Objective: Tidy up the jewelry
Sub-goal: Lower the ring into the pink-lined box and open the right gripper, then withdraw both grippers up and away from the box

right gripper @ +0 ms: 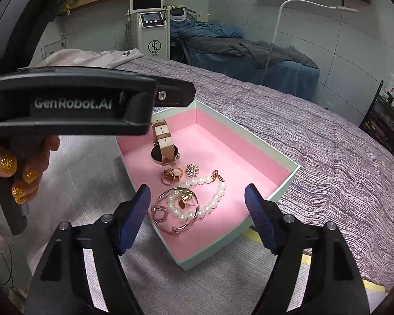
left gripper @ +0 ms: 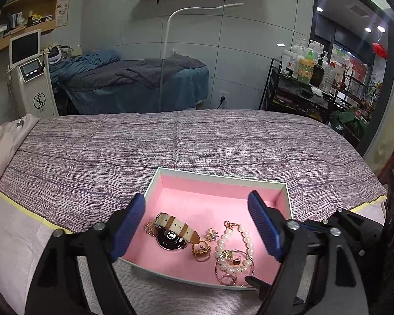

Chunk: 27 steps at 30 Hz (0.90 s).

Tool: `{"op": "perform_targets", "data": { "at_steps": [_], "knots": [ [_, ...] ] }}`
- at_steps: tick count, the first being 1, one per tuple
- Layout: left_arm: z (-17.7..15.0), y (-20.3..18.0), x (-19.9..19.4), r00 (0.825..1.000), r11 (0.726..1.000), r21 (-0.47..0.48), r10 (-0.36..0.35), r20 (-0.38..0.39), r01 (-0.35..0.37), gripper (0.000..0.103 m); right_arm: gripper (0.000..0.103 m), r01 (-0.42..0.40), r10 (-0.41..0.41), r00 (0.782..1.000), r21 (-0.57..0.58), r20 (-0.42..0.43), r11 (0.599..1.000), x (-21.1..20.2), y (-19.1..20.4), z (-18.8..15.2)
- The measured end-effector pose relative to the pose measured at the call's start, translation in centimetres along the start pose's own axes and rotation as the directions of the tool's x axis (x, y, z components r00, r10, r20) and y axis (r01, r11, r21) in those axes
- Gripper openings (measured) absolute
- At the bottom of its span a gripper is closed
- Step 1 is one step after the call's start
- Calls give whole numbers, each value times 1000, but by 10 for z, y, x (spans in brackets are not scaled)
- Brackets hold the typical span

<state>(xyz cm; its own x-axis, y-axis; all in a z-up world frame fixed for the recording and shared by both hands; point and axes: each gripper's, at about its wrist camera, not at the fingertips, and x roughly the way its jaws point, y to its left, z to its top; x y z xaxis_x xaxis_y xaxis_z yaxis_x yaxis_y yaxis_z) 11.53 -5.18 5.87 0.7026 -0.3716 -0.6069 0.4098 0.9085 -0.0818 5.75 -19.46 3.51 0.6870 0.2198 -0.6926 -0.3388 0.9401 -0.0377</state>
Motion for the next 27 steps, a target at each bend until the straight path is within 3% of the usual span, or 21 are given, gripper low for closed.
{"op": "perform_targets", "data": {
  "at_steps": [1,2,8,18,21,25,27],
  "knots": [
    [0,0,-1,1000,1000,0,22,10,-22,97,82,5,-5,1000,0,2,1000,0,0,1],
    [1,1,-2,999,999,-1,42,18,-42,97,90,22,-22,1000,-2,8,1000,-1,0,1],
    [-1,9,-7,988,988,-7,152,5,-152,97,95,42,-42,999,11,3,999,-4,-2,0],
    [-4,15,-21,977,979,-6,202,-66,-203,97,97,17,-17,999,-5,-30,1000,-17,5,1],
    [-8,19,-25,972,977,-32,206,-117,-211,97,97,15,-16,999,-16,-47,1000,-22,6,2],
    [-13,23,-25,969,985,-41,157,-192,-168,97,98,-4,0,994,-34,-109,999,-25,9,2],
    [-17,26,-24,958,984,-37,159,-240,-173,97,98,-1,-7,991,-61,-133,998,-28,11,2]
  ]
}}
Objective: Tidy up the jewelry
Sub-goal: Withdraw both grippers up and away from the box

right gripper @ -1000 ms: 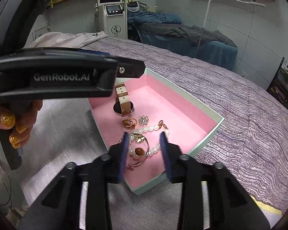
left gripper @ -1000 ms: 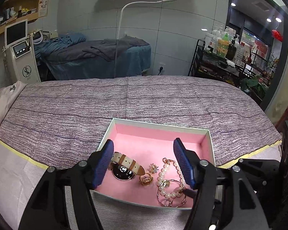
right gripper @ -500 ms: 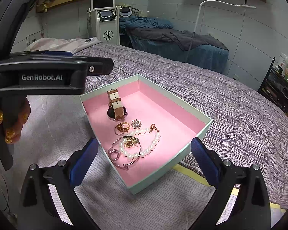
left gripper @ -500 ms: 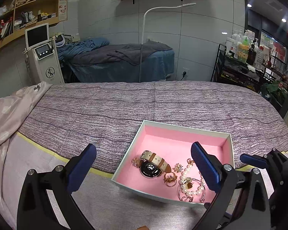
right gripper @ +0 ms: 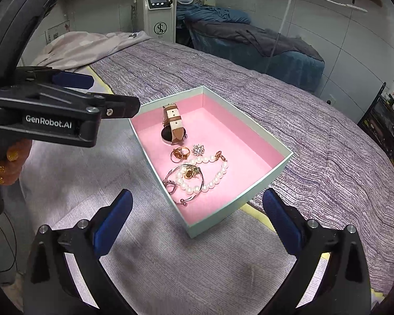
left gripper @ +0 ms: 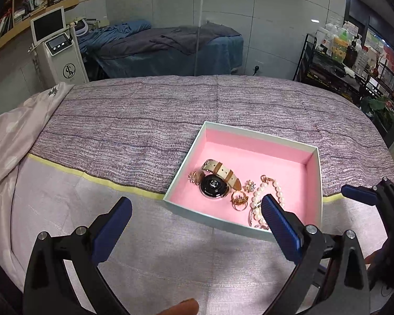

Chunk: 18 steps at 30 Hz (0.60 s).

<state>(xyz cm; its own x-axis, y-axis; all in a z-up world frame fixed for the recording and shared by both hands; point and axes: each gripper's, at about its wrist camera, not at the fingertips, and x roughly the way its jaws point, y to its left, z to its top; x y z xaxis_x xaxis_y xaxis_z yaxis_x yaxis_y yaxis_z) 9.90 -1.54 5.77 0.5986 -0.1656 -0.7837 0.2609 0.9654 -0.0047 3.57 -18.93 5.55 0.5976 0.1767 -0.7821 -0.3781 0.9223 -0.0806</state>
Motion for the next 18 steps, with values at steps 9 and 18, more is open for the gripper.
{"op": "perform_targets", "data": {
  "at_steps": [9,18],
  "knots": [
    [-10,10,5,985,997,69,47,-167,-36,97,98,-32,29,989,-22,-144,999,2,-6,8],
    [-13,11,13,973,994,97,65,-221,-44,97,97,-57,52,966,-10,-253,998,12,-9,15]
  ]
}}
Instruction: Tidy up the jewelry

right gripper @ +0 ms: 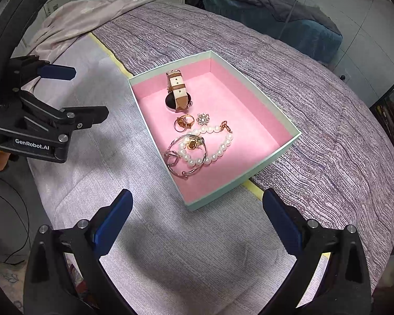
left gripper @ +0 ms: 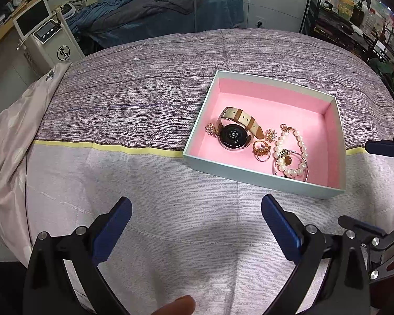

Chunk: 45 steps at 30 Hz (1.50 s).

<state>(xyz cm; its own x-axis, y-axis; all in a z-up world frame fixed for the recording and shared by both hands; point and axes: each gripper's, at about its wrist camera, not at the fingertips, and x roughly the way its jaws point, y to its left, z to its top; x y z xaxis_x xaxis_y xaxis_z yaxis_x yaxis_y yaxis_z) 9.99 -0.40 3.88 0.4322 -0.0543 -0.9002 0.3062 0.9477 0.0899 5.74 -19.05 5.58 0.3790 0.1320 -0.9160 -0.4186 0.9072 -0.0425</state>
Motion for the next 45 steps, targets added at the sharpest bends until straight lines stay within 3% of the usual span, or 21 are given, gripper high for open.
{"op": "perform_targets", "data": {
  "at_steps": [45],
  "knots": [
    [3,-4,6,999,999,-19,-42,9,42,97,98,-25,25,1000,-21,-15,999,1,10,-3]
  ]
}}
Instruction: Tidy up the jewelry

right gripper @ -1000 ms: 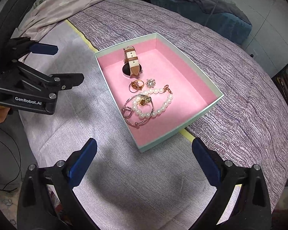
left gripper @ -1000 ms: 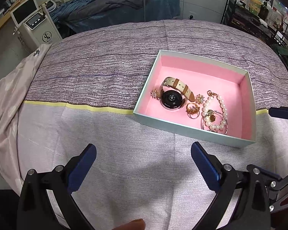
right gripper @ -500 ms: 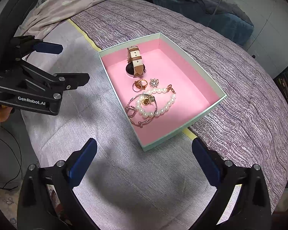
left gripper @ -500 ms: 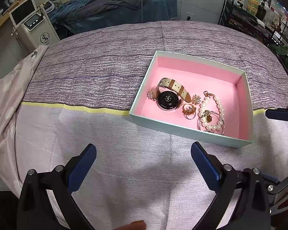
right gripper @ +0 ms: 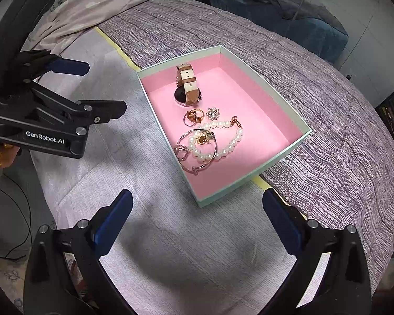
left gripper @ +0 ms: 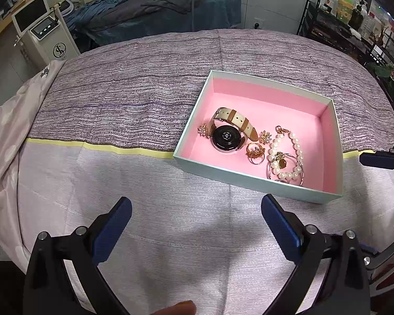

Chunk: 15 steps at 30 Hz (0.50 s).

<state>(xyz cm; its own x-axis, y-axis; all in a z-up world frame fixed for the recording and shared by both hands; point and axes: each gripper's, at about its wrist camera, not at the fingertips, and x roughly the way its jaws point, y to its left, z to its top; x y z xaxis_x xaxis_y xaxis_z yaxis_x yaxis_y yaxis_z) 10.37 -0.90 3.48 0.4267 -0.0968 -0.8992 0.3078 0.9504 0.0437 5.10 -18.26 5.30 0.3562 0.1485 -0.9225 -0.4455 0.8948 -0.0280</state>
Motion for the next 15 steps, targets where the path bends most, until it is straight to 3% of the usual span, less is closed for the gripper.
{"op": "perform_targets", "data": {
  "at_steps": [15],
  "knots": [
    [1,0,-2,1000,1000,-3,-10,2,10,97,98,-3,3,1000,2,3,1000,-2,0,0]
  ]
}}
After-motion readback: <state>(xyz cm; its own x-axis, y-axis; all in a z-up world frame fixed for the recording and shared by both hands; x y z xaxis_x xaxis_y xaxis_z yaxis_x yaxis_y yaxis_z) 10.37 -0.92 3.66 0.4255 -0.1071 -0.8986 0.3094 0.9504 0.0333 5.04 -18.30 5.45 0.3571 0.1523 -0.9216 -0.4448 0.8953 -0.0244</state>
